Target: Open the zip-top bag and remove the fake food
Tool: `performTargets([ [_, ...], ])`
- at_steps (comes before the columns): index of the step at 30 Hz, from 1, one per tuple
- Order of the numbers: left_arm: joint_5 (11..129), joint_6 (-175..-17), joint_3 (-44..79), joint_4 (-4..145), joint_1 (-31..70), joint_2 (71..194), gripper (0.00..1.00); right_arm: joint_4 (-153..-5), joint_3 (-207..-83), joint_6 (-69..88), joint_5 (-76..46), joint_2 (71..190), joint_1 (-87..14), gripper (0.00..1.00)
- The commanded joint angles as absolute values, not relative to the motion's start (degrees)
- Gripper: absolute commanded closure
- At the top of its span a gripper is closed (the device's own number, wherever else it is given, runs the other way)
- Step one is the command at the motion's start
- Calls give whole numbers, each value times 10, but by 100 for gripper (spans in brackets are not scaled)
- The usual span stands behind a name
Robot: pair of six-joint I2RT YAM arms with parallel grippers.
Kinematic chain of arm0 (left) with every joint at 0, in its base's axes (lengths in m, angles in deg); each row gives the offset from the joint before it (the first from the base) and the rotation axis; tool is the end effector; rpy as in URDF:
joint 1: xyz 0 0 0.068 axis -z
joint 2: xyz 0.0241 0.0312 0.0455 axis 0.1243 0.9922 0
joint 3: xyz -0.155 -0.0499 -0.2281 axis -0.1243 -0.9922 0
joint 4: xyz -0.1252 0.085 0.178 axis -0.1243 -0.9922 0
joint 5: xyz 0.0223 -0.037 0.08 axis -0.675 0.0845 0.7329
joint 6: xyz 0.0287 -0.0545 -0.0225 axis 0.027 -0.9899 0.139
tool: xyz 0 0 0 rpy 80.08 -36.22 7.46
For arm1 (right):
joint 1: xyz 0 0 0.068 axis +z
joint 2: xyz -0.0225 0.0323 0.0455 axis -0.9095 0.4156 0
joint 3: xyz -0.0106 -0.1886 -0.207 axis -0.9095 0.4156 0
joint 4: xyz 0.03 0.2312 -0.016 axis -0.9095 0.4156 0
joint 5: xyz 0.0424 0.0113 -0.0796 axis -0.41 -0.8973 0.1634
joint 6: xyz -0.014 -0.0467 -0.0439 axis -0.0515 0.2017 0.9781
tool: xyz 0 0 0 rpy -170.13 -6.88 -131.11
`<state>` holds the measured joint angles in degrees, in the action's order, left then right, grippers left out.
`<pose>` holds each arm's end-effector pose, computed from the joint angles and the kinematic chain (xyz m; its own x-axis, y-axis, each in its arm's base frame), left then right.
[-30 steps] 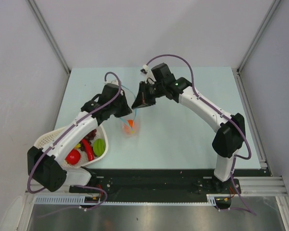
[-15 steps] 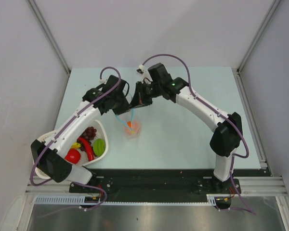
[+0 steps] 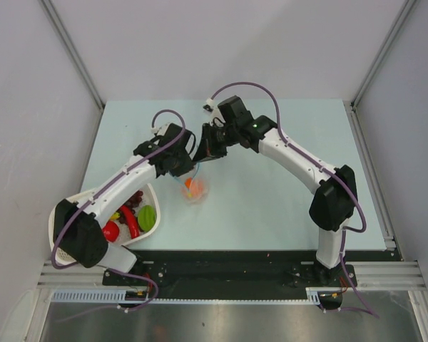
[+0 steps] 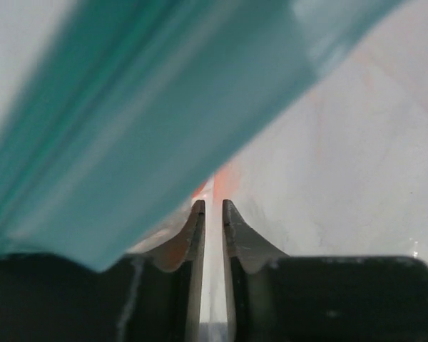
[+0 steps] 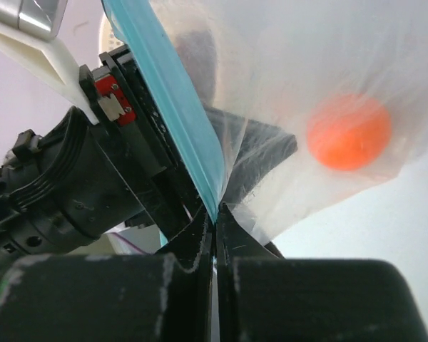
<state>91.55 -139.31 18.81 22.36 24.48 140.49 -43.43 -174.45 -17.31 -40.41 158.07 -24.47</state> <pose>0.2444 -0.1365 0.3011 -0.7364 -0.4818 -0.4750 -0.3502 0.8721 -0.3418 0.2945 0.2931 0.3440 -0.8826 -0.1465 -0.4467 -0.4511 0.5314 0.7170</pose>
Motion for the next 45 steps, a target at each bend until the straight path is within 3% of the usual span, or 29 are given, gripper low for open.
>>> performTargets([
  [1,906,-1328,134,341,242,1396,73,-445,-1741,-171,-443,1567,-233,100],
  [7,903,-1309,115,339,242,1426,56,-465,-1694,-174,-442,1552,-245,100],
  [20,911,-1244,115,372,241,1489,51,-468,-1636,-161,-445,1536,-270,100],
  [32,877,-1237,118,377,235,1524,54,-457,-1657,-157,-451,1532,-295,100],
  [40,864,-1210,111,382,239,1481,41,-410,-1695,-138,-439,1523,-307,100],
  [45,848,-1208,105,373,243,1467,46,-381,-1689,-122,-429,1513,-309,100],
])
